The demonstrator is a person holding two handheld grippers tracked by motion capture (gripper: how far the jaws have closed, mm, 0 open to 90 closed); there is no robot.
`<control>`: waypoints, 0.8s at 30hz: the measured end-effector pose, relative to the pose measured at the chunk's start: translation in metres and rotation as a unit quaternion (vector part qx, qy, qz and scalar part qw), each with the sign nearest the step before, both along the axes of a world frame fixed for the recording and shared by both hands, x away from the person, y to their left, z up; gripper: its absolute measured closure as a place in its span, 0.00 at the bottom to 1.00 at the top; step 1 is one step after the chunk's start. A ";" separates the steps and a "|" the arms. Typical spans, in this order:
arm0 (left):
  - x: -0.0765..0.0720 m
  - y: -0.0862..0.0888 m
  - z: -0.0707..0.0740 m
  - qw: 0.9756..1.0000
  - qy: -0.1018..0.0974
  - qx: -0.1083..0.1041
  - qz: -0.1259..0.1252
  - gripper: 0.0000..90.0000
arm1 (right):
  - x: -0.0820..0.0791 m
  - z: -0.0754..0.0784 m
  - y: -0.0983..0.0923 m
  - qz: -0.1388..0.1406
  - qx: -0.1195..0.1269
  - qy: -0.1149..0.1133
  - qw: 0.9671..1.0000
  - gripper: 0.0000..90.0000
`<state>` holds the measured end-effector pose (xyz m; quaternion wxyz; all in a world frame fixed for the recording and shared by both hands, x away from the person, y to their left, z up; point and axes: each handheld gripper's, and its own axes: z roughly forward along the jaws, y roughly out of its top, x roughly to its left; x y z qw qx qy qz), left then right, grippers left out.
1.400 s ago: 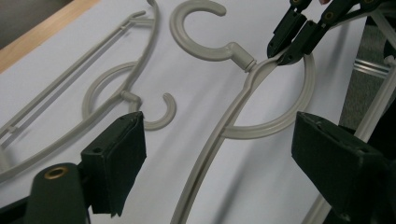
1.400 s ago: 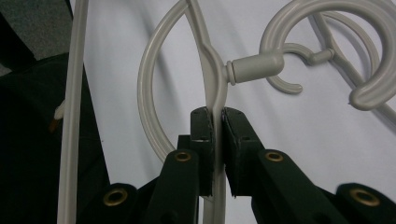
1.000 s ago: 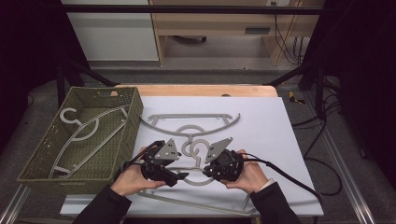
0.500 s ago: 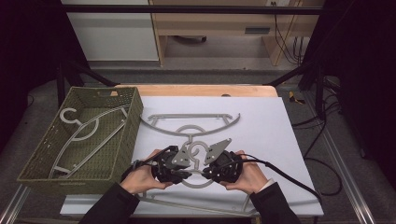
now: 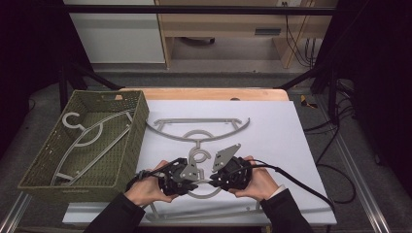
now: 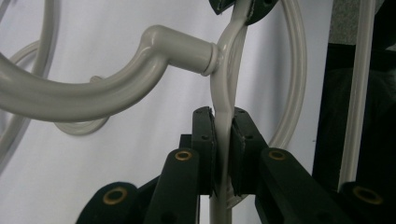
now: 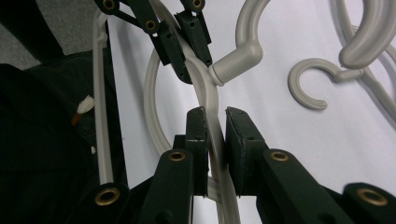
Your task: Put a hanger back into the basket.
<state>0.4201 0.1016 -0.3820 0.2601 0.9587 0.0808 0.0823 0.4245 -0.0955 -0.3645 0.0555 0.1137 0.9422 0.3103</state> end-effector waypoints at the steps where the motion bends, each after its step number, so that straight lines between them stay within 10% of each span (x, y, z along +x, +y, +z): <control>1: 0.001 0.001 0.001 1.000 0.001 0.002 0.000 0.91 | -0.001 0.000 0.000 -0.007 0.000 -0.001 1.000 0.88; 13: 0.006 0.013 0.011 0.995 0.004 -0.042 0.087 0.92 | -0.001 0.015 -0.018 -0.070 0.070 -0.062 0.993 0.66; 19: 0.013 0.025 0.017 0.988 0.009 -0.063 0.142 0.92 | 0.003 0.017 -0.043 -0.148 0.140 -0.082 0.975 0.47; 24: 0.015 0.031 0.019 0.982 0.000 -0.077 0.175 0.92 | 0.004 0.010 -0.064 -0.207 0.199 -0.089 0.954 0.29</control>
